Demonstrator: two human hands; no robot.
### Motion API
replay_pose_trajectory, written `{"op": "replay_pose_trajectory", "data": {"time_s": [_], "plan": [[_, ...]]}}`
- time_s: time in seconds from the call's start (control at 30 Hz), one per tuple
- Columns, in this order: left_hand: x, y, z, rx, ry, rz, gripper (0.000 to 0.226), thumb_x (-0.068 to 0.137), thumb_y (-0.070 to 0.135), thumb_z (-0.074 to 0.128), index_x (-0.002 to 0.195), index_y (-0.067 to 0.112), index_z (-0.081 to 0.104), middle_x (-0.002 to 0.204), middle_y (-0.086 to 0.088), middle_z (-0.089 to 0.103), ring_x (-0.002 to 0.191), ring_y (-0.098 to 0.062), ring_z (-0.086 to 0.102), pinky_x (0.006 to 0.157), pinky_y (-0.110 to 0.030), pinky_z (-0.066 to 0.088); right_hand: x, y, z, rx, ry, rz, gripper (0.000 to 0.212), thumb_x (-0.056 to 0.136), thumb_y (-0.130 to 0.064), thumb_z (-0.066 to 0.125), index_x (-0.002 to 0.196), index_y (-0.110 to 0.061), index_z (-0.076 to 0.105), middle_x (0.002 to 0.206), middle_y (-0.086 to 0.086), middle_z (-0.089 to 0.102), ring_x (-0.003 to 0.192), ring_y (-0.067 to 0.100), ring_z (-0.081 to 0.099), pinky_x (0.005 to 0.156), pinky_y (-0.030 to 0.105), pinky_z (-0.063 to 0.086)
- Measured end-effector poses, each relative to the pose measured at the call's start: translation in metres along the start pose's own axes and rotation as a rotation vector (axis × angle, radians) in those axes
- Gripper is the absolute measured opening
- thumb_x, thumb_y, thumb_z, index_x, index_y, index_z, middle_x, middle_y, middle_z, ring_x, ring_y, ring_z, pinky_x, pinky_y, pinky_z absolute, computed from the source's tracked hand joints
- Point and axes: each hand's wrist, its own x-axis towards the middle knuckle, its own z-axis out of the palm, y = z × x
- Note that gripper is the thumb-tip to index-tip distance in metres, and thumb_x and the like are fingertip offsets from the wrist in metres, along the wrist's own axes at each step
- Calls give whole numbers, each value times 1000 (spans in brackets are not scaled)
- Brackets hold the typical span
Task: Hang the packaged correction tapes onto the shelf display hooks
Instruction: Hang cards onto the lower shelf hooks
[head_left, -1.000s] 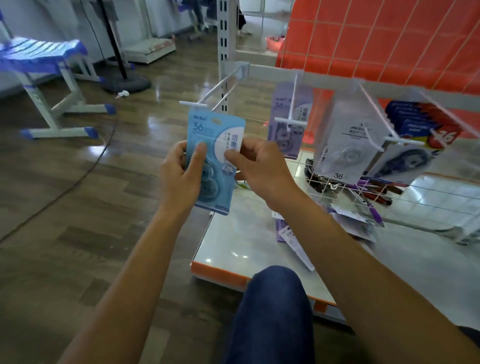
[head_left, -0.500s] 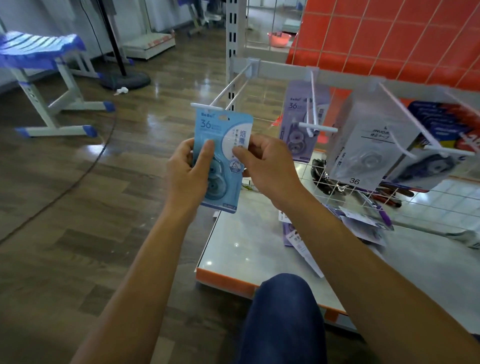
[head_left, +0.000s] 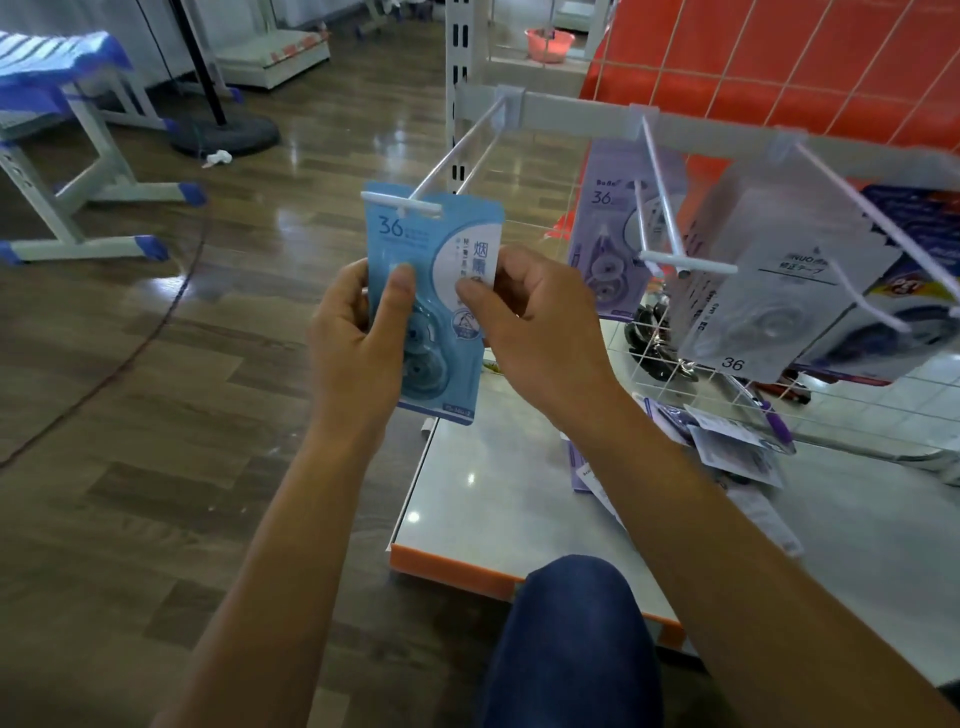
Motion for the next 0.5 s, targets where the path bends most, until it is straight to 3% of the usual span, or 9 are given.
{"op": "replay_pose_trajectory", "data": {"time_s": [0.1,0.33,0.5], "plan": [[3,-4,-1,16,-9,24,12,93,35,56,98,25,59,84,7,70,80,-11,70,66,-28,59,3,1,1,17,-3,20,25,93,-21,58,115,-11,64,109,5,69,93,15,67,78,33,58],[-2,-13,2,34,16,64,23,93,39,53,103,19,57,84,12,69,80,-6,69,64,-18,54,1,8,0,-27,-9,-8,28,93,-24,58,117,-11,63,113,3,68,92,13,65,70,13,51],[0,-19,-1,56,1,52,19,94,40,50,100,23,57,85,18,70,82,-5,69,66,-18,56,4,10,0,-63,-61,-57,23,94,-26,57,112,-13,64,111,1,68,90,9,63,64,10,51]]}}
